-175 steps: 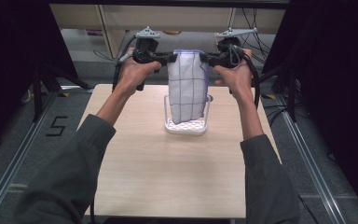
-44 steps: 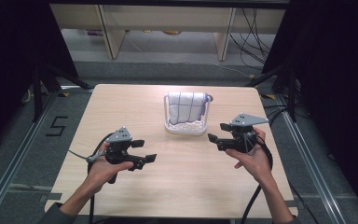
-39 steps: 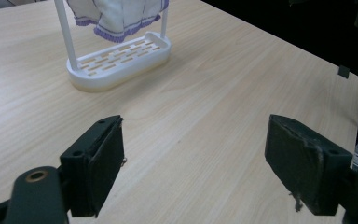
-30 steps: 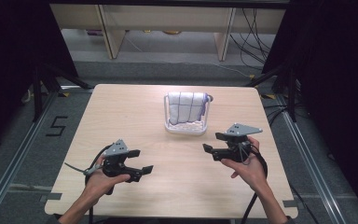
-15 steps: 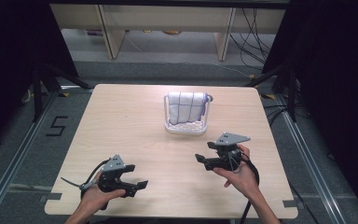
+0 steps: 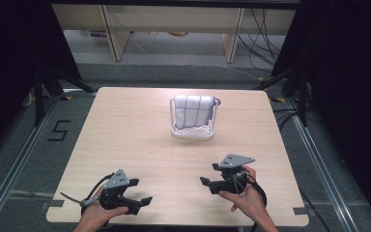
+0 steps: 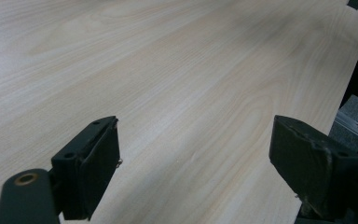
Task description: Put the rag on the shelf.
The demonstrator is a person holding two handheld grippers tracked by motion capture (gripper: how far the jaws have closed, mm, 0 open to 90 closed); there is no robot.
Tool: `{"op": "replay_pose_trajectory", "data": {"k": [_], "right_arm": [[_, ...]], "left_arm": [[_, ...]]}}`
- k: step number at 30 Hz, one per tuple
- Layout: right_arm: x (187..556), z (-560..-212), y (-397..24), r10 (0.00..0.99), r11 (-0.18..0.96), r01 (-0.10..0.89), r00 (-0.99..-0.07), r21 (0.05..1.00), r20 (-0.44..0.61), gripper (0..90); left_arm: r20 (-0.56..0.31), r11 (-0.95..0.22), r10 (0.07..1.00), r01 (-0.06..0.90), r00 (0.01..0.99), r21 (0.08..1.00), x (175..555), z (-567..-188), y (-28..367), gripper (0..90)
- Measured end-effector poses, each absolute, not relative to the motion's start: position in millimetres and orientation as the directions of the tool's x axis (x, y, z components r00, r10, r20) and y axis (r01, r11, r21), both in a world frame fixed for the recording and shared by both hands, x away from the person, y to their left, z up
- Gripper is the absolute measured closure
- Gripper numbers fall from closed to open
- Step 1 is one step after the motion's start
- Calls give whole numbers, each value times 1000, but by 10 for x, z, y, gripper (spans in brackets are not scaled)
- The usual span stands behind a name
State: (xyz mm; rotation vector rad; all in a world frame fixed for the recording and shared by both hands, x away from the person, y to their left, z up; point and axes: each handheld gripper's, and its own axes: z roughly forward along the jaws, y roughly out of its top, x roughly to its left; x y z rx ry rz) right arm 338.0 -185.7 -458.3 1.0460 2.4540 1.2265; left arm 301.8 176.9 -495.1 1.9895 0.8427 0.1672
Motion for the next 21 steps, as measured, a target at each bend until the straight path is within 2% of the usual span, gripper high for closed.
{"op": "replay_pose_trajectory", "data": {"k": [2, 4, 5, 7, 21], "right_arm": [[3358, -4620, -1870, 658, 422, 480, -746, 769, 105, 316], [3279, -4636, -1862, 670, 407, 513, -730, 755, 135, 310], [3283, -4650, -1881, 655, 428, 481, -749, 765, 105, 308], [3244, -4671, -1885, 649, 428, 481, -753, 765, 110, 307], [3003, -4829, -1938, 641, 463, 521, -755, 717, 135, 268]], "left_arm": [[-207, -324, 624, 490, 754, 809, 2999, -4956, 1764, 154], [-202, -326, 623, 485, 756, 811, 2981, -4958, 1766, 154], [-201, -324, 626, 485, 754, 812, 2967, -4955, 1767, 155], [-205, -322, 624, 487, 754, 812, 2948, -4947, 1768, 155], [-174, -336, 626, 464, 760, 819, 2824, -4985, 1812, 154]]}}
